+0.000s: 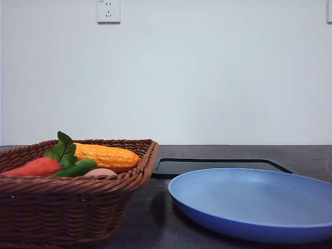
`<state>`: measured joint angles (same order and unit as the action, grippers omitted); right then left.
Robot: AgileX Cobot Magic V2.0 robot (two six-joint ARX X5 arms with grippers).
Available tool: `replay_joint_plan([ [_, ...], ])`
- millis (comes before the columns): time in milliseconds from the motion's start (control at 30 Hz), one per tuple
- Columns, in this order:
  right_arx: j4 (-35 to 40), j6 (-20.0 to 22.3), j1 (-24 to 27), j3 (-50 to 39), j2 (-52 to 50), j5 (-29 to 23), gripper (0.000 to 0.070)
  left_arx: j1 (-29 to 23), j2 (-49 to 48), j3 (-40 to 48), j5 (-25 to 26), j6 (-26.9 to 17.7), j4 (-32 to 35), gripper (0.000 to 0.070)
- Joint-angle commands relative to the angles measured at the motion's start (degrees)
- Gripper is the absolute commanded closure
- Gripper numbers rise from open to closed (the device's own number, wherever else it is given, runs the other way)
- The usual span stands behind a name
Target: Transfer egg from basket to plate and serve
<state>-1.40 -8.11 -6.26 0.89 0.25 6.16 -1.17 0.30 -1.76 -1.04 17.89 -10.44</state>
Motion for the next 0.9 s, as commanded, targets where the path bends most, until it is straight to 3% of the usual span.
replay_joint_plan([
  [0,1.8,-7.4,0.0,-0.4,0.0,0.2,0.07,0.0,-0.1,1.5,2.6,10.9,-0.2,0.07],
  [167,2.3,-14.4,0.0,-0.4,0.0,2.1,0.07,0.0,-0.1,1.5,8.6,17.9,0.0,0.07],
  [367,-1.6,-19.7,0.0,0.5,0.0,5.8,0.07,0.0,-0.1,0.9,15.8,20.4,-0.7,0.07],
  [600,-15.6,-20.4,0.2,8.4,1.5,2.4,0.07,0.0,3.6,-6.1,16.8,18.3,-6.7,0.07],
  [867,-23.1,-20.3,0.1,18.9,9.8,2.6,0.07,0.0,14.5,-16.2,21.9,11.6,-9.9,0.07],
])
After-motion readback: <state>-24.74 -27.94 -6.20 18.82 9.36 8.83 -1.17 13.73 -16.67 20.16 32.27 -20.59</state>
